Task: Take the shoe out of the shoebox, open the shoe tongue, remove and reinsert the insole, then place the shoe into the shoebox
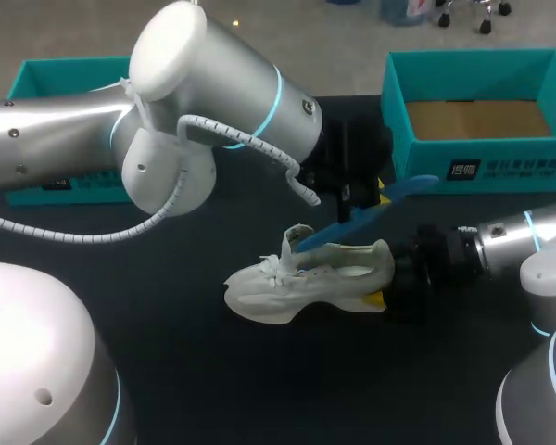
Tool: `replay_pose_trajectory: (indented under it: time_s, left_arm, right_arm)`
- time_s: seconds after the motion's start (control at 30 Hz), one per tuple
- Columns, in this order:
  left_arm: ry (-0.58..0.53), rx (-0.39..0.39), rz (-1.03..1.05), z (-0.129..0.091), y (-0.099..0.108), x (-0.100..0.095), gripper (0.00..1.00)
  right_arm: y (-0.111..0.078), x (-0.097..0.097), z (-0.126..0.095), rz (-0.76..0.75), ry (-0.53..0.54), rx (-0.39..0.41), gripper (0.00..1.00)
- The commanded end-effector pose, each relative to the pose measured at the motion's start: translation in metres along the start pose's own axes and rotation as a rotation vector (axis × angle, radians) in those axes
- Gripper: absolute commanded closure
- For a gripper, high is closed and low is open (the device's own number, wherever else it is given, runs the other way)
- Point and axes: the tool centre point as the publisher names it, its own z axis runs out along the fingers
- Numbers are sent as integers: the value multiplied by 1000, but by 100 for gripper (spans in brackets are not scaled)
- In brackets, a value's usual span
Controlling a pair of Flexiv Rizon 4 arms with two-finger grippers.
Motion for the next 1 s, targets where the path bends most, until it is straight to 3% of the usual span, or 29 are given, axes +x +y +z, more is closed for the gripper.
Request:
replay_pose_trajectory:
  time_s: [0.03, 0.43, 1.0]
  left_arm:
    - [0, 0, 0, -1, 0, 0, 100]
    - [123, 76, -259, -53, -23, 5, 100]
    - [269, 354, -483, -91, -75, 15, 100]
  right_arm:
    - [-4, -1, 4, 1, 0, 1, 100]
    - [-4, -1, 4, 1, 0, 1, 100]
    - [-4, -1, 4, 1, 0, 1, 100]
